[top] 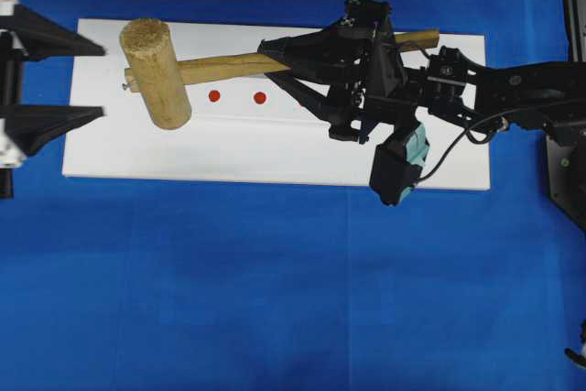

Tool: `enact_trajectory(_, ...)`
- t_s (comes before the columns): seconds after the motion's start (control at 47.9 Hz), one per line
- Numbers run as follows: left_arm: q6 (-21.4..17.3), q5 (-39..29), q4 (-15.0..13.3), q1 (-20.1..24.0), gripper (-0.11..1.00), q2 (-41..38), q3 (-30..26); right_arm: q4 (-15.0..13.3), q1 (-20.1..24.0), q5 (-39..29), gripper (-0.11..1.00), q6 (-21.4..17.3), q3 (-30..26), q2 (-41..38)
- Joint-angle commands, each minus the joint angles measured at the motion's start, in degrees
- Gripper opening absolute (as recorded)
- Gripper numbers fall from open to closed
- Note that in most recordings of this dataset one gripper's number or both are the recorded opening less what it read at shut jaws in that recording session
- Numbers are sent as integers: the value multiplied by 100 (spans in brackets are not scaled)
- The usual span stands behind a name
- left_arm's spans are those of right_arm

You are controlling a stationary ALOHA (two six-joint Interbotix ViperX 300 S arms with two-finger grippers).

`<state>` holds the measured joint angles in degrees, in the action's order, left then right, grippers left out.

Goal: Hit the mark with a hammer.
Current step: 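Close the left gripper around the mallet head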

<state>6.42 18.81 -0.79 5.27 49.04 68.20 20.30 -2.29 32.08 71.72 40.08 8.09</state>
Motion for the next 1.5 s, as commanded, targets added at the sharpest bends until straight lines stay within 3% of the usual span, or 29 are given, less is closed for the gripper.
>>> enact_trajectory(0.0,26,316,-9,70,93,-404,-272,-9,9,35,9,-9,-79,176)
enact_trajectory(0.313,35,809,-18,70,93,-1529,-782,-9,9,-53,9,-9,-79,176)
enact_trajectory(0.668,53,861,-18,70,91,-1969,-1081,-9,9,-114,9,-9,-79,176)
enact_trajectory(0.751,70,817,-9,70,82,-1986,-1081,-9,9,-123,9,-9,-79,176)
enact_trajectory(0.897,53,791,-9,0,46,-1978,-1081,-9,9,-123,9,-18,-97,176)
enact_trajectory(1.418,44,791,-9,-35,46,-1951,-1063,9,-44,-580,10,-26,-141,176)
enact_trajectory(1.481,44,791,-9,-26,46,-1942,-1063,9,-44,-624,19,-53,-141,176)
